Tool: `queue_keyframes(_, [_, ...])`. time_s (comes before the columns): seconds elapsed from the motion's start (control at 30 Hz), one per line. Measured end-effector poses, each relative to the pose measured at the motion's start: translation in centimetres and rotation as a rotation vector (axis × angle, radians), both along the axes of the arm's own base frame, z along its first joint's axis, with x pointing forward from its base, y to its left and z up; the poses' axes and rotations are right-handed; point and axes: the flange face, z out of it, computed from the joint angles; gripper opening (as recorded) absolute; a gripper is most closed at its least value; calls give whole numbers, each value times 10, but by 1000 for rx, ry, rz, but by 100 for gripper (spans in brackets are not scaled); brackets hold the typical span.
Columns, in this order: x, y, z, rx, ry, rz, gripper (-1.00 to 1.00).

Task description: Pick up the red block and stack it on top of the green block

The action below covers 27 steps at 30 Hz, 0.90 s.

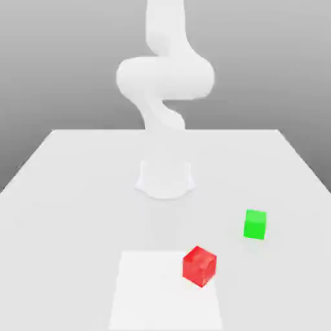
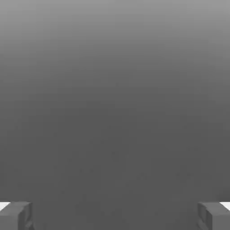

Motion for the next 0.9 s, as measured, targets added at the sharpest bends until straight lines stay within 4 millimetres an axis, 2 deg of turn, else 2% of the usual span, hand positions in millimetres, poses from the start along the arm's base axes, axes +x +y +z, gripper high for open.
queue_keyframes(0.1, [28,15,-51,-13,76,-71,0])
queue_keyframes(0.23, [56,24,-122,-15,174,-159,0])
queue_keyframes(0.43, [76,27,-230,9,319,-283,0])
queue_keyframes(0.57, [74,27,-298,45,412,-360,0])
queue_keyframes(0.7, [62,29,-358,95,500,-433,0])
queue_keyframes(0.9, [30,41,-429,195,620,-530,0])
